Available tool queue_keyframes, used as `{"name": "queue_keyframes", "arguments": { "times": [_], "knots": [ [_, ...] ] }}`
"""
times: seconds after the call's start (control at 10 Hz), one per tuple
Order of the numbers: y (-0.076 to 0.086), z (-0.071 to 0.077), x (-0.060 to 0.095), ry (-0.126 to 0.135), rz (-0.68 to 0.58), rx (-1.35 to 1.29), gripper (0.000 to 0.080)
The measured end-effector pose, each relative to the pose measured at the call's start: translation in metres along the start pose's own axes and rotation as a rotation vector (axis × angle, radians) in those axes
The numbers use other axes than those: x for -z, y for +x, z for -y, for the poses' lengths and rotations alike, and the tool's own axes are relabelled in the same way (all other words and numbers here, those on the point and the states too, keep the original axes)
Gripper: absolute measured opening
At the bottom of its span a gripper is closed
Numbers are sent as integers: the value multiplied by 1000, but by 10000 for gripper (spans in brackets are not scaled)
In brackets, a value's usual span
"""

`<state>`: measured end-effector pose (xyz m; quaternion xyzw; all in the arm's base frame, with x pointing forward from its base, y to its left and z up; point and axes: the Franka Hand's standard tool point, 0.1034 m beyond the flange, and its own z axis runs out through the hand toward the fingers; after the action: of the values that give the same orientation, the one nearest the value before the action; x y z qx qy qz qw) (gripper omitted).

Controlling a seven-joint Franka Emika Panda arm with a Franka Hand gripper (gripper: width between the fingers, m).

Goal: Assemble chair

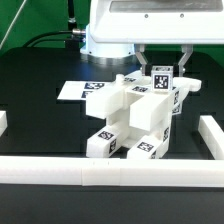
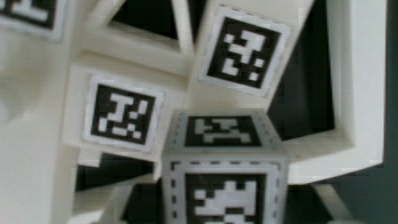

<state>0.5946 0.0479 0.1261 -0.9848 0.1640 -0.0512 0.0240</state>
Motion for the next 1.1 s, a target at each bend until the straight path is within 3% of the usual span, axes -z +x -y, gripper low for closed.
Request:
{"name": "queue_keyframes", "arguments": {
  "times": [0.7,1.1],
  "knots": [
    [0,1,-1,15,-1,-490,284],
    [-2,0,-2,30,18,-1024,284]
  ]
}}
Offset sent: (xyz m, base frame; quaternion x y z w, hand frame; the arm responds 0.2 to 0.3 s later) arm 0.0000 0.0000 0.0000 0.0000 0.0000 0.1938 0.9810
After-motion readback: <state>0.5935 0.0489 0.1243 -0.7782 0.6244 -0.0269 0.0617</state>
